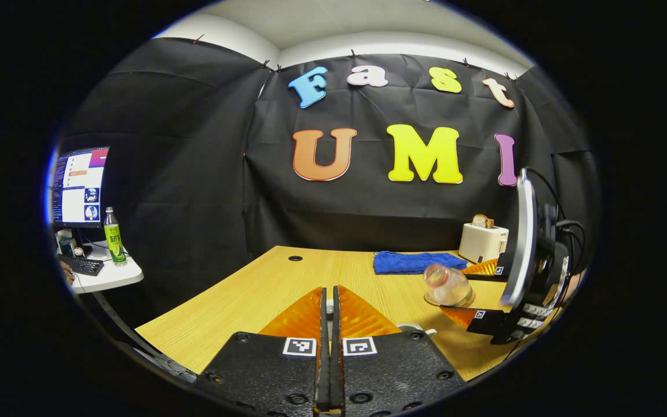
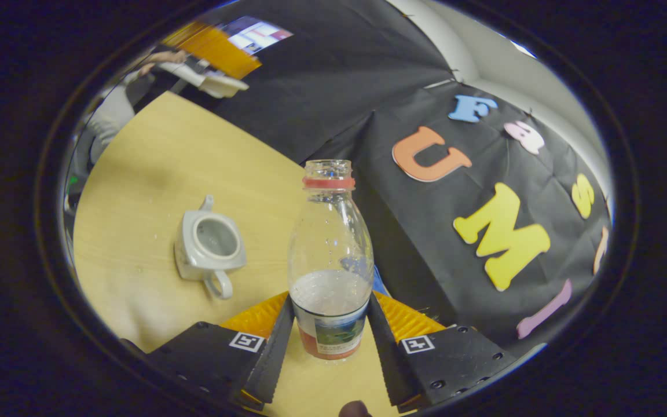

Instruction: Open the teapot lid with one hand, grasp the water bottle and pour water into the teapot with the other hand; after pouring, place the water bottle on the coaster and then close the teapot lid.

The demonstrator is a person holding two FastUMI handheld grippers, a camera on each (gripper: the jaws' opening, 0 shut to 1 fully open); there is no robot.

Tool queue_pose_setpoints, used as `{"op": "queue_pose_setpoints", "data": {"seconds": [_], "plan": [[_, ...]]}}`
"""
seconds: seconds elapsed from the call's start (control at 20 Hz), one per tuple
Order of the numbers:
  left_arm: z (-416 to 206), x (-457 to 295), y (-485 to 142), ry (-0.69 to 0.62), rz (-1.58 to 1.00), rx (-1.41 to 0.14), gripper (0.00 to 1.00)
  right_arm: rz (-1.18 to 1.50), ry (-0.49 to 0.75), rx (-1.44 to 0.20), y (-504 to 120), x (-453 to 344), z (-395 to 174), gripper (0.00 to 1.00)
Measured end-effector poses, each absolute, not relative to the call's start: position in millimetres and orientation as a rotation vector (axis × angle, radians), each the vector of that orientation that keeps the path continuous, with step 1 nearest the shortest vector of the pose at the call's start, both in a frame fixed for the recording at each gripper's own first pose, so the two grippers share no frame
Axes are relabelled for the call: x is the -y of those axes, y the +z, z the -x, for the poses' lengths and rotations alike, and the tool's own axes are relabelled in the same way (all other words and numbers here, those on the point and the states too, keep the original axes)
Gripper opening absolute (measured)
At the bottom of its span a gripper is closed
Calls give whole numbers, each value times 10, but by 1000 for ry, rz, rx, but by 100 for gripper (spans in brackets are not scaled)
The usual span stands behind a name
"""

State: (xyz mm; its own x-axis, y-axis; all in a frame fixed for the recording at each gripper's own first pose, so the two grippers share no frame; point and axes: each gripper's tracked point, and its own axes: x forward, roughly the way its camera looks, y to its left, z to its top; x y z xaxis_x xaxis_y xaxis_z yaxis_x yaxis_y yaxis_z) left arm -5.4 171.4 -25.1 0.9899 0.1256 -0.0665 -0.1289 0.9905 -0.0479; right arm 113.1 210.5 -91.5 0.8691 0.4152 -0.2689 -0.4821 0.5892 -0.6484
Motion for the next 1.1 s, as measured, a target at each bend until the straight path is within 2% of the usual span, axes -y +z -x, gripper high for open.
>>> {"op": "queue_pose_setpoints", "data": {"seconds": [0.15,0.3,0.55,1.1], "plan": [[14,-1619,-280,110,50,-68,3,469,528,-127,-773,-2110,-1106,72],[7,-1548,-272,97,34,-66,3,280,483,-102,-501,-1863,-1118,72],[-21,-1445,-270,76,21,-62,3,121,418,-68,-322,-1560,-1448,70],[-31,-1551,-319,99,16,-71,3,-96,347,-207,-561,-1441,-2337,71]]}}
